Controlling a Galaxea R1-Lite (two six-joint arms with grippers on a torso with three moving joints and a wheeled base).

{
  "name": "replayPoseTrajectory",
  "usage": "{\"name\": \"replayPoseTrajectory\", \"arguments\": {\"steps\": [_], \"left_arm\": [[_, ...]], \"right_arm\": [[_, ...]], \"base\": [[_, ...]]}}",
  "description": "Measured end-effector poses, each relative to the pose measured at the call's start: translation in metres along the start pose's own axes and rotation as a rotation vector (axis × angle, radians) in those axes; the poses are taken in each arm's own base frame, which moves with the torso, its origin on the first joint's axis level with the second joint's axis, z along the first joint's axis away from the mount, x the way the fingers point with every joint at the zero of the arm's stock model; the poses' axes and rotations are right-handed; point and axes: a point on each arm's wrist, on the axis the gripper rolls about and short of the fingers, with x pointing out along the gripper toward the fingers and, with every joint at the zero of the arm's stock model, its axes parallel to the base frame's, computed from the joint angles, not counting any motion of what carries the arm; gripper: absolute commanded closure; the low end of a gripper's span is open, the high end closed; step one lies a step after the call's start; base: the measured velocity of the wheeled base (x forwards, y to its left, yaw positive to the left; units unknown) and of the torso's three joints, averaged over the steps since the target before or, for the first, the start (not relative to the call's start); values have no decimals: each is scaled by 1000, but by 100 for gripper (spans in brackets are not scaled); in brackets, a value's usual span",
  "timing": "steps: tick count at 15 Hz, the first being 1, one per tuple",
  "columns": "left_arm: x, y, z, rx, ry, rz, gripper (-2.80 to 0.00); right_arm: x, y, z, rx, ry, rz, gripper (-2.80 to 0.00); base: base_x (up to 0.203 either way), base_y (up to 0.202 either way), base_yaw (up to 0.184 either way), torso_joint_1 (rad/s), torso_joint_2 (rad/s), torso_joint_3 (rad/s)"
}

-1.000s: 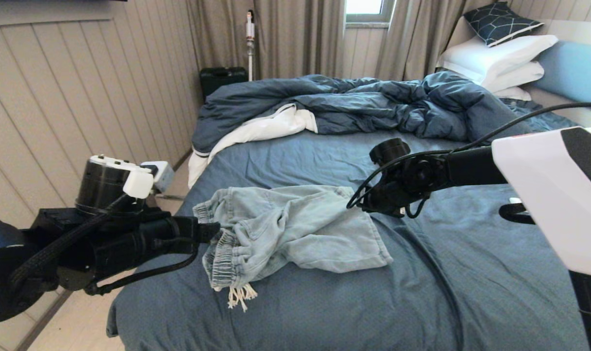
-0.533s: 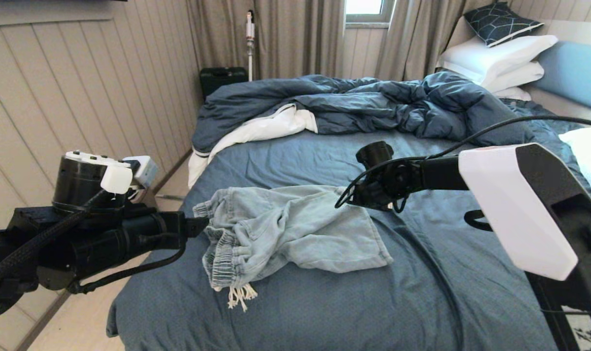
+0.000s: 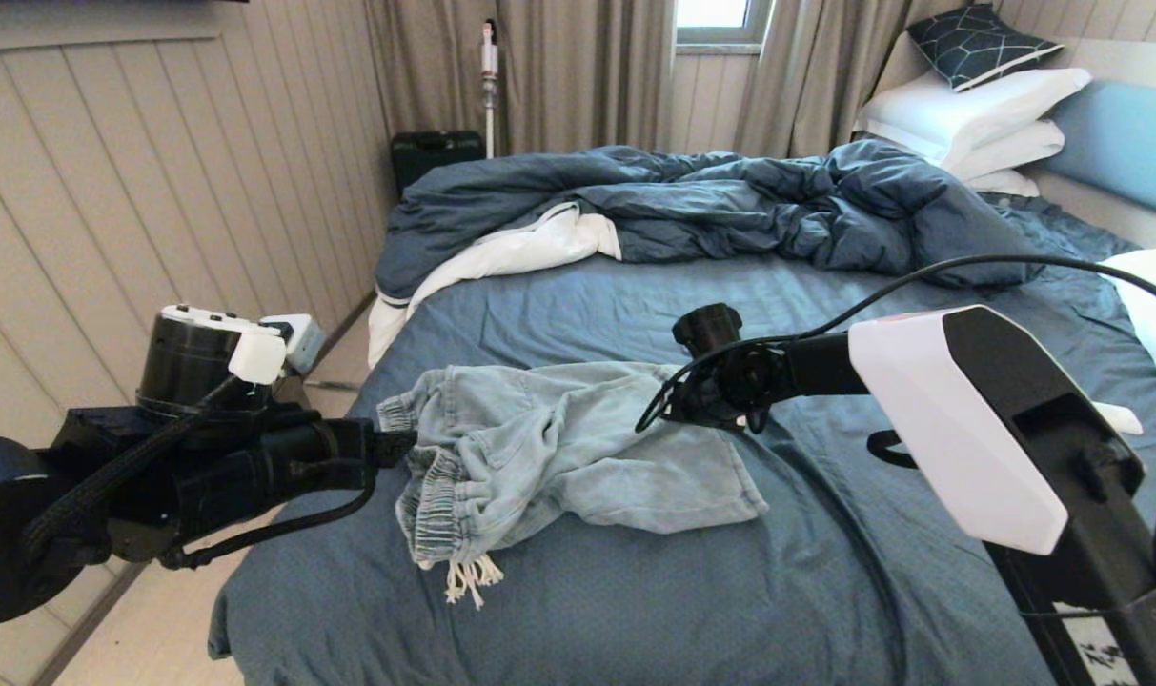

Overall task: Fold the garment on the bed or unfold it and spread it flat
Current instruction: Unford the blue shorts

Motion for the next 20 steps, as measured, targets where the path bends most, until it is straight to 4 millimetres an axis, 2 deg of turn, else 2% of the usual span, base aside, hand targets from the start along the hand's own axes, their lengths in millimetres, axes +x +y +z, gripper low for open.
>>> {"name": "replayPoseTrajectory", "arguments": {"steps": [3,7,8,12,15,18,20], "left_arm": [[6,-1,-2,2,17,3,-280],[8,-1,-3,5,24,5,-280],[9,-1,-3,5,25,5,-280],[9,-1,-5,6,30,7,-280],[9,-1,-6,6,36,-1,-280],[9,-1,-6,4,39,-7,-280],[9,-1,-7,0,41,-7,-280]], "right_arm": [[-4,7,-1,-10,-13,-10,0],[-7,6,0,-11,-15,-27,0],[-7,6,-1,-11,-13,-28,-280],[-9,3,0,-9,-3,-45,-280],[-21,3,6,-7,-29,-60,-280],[-27,9,10,-32,-59,-63,-280],[-25,14,6,-46,-57,-58,-280]], "base": [[0,0,0,0,0,0],[0,0,0,0,0,0],[0,0,0,0,0,0],[0,0,0,0,0,0],[0,0,0,0,0,0],[0,0,0,0,0,0],[0,0,0,0,0,0]]}}
